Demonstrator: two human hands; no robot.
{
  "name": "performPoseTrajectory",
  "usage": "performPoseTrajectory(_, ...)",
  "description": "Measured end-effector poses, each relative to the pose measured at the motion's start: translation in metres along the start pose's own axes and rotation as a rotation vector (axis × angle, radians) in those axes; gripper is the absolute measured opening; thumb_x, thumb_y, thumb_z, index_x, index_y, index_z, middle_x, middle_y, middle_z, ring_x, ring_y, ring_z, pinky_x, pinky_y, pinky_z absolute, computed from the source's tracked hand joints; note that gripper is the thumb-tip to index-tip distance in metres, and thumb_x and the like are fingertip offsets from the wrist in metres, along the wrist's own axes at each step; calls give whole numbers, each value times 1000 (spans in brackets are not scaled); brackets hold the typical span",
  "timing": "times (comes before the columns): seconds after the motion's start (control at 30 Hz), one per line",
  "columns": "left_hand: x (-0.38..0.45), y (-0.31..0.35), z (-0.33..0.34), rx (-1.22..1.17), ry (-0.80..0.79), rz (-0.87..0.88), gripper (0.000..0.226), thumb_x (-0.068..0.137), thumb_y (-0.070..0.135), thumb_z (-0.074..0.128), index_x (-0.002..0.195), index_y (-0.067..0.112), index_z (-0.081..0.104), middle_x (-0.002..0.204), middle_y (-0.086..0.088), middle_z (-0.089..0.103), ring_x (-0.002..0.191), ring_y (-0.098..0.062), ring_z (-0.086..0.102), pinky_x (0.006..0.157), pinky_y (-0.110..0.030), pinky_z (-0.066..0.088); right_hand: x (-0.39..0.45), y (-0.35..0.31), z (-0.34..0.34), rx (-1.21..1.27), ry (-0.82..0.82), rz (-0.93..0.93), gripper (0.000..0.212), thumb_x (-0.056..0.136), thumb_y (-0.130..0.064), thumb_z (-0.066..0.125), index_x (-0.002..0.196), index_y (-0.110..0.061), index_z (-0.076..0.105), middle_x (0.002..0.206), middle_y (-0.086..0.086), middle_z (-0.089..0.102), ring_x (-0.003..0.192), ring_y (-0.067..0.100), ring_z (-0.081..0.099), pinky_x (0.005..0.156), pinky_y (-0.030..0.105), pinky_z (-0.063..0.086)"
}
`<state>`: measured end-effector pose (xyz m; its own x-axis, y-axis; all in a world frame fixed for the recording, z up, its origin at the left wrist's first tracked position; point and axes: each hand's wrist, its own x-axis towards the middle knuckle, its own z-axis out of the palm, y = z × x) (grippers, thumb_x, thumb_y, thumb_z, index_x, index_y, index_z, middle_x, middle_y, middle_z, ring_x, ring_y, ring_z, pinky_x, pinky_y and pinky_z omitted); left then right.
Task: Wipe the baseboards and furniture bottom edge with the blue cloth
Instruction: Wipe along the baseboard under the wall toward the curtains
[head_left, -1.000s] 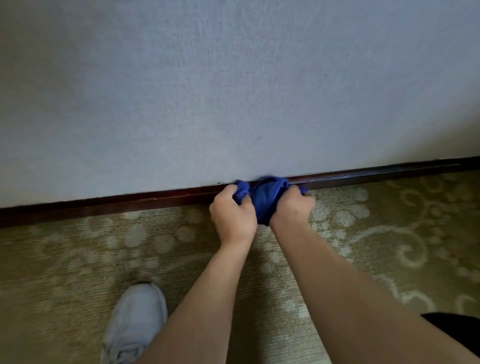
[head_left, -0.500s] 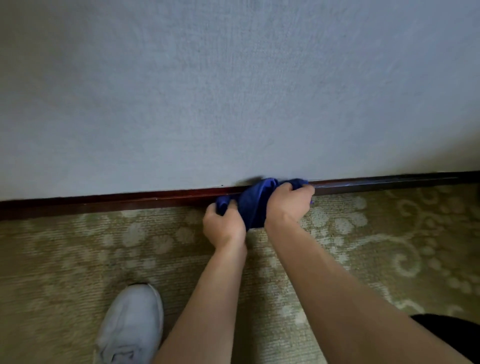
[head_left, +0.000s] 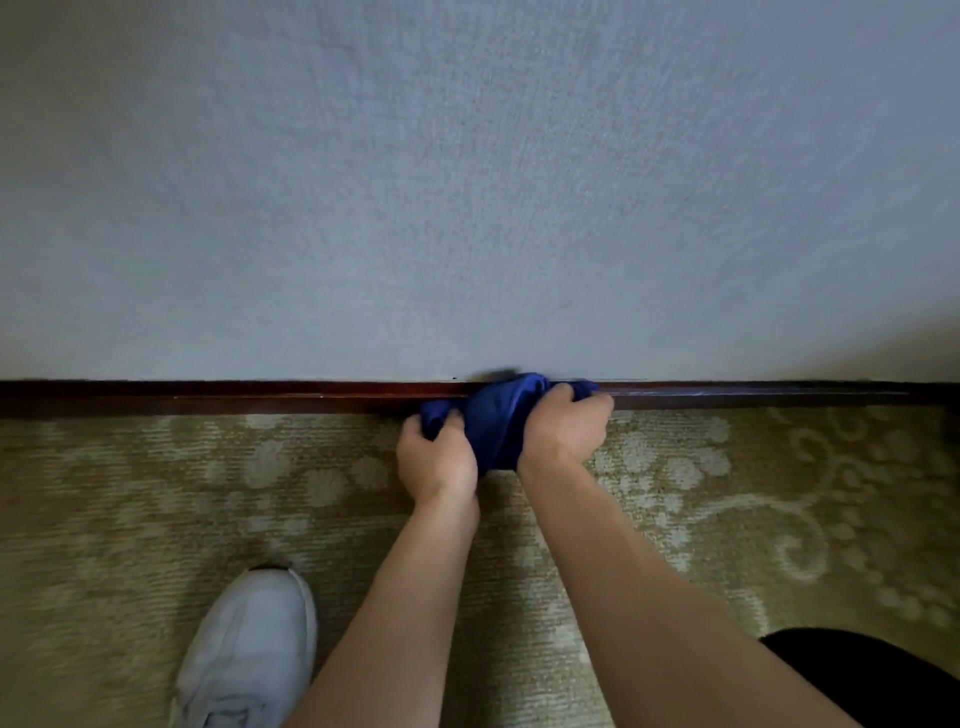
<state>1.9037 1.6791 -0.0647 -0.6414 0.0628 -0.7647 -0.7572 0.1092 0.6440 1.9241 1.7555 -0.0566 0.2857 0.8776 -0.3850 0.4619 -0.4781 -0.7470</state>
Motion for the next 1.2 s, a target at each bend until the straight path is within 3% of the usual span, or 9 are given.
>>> performPoseTrajectory(0.1, 3, 6, -8, -77, 72, -26, 25, 95, 16, 58, 119, 17, 61, 110, -1, 61, 106, -24, 60, 100, -40, 49, -15, 3, 11, 38, 0, -54, 23, 95, -6, 42, 116, 0, 49, 119, 19, 60, 109, 34, 59, 88, 31, 42)
performPoseTrajectory(0.27, 29, 11, -38, -118, 425, 129, 30, 97, 16, 52, 125, 7, 56, 116, -11, 63, 103, -26, 62, 85, -32, 50, -67, 23, 25, -38, -373, -229, 22, 90, -1, 45, 111, -1, 53, 113, 18, 62, 105, 30, 57, 82, 18, 33)
performPoseTrajectory(0.37, 23, 11, -25, -119, 311, 90, 30, 97, 13, 52, 126, 10, 56, 114, -8, 62, 98, -23, 61, 83, -30, 49, -43, 16, 10, -69, -300, -180, 26, 90, -4, 49, 114, 2, 56, 114, 21, 64, 109, 34, 58, 92, 30, 39)
performPoseTrajectory(0.5, -2, -5, 11, 15, -13, -20, 32, 95, 18, 57, 128, 15, 57, 124, -10, 63, 108, -27, 61, 100, -41, 49, 18, -2, -11, 43, -11, 60, 29, 95, -10, 44, 122, -1, 52, 124, 21, 60, 115, 37, 58, 98, 38, 44)
performPoseTrajectory(0.6, -7, -2, 14, -49, 27, -75, 41, 97, 19, 56, 137, 16, 51, 132, -11, 58, 117, -30, 58, 103, -41, 47, 14, -5, -3, 74, 33, 23, 26, 96, -8, 42, 120, -2, 50, 125, 19, 59, 114, 35, 58, 97, 37, 44)
performPoseTrajectory(0.83, 16, -1, -18, -251, 288, -25, 38, 96, 11, 49, 133, 16, 52, 119, -6, 58, 100, -23, 60, 83, -33, 49, -44, 17, 7, -52, -406, -125, 32, 92, -5, 45, 124, -2, 52, 119, 17, 62, 112, 32, 58, 97, 31, 41)
performPoseTrajectory(0.97, -1, -10, 1, -336, 118, -134, 45, 89, 24, 60, 133, 16, 54, 122, -7, 64, 101, -27, 65, 82, -38, 54, -8, 13, -19, 21, -529, 16, 28, 85, -6, 51, 112, -6, 59, 113, 20, 66, 109, 35, 62, 99, 45, 49)
performPoseTrajectory(1.1, -15, -32, 35, -212, -228, -326, 82, 55, 55, 83, 124, 16, 63, 115, -13, 71, 99, -36, 70, 87, -55, 55, 33, -3, -76, 132, -490, 156, 28, 86, -6, 50, 113, -11, 57, 109, 18, 65, 98, 33, 63, 91, 42, 53)
performPoseTrajectory(1.2, -71, -13, 46, -66, -337, -368, 44, 82, 34, 71, 118, 9, 66, 114, -15, 71, 106, -33, 67, 92, -44, 54, 53, -19, -112, 175, -509, 174, 36, 88, -6, 54, 123, -11, 53, 101, 14, 60, 97, 31, 61, 94, 42, 52)
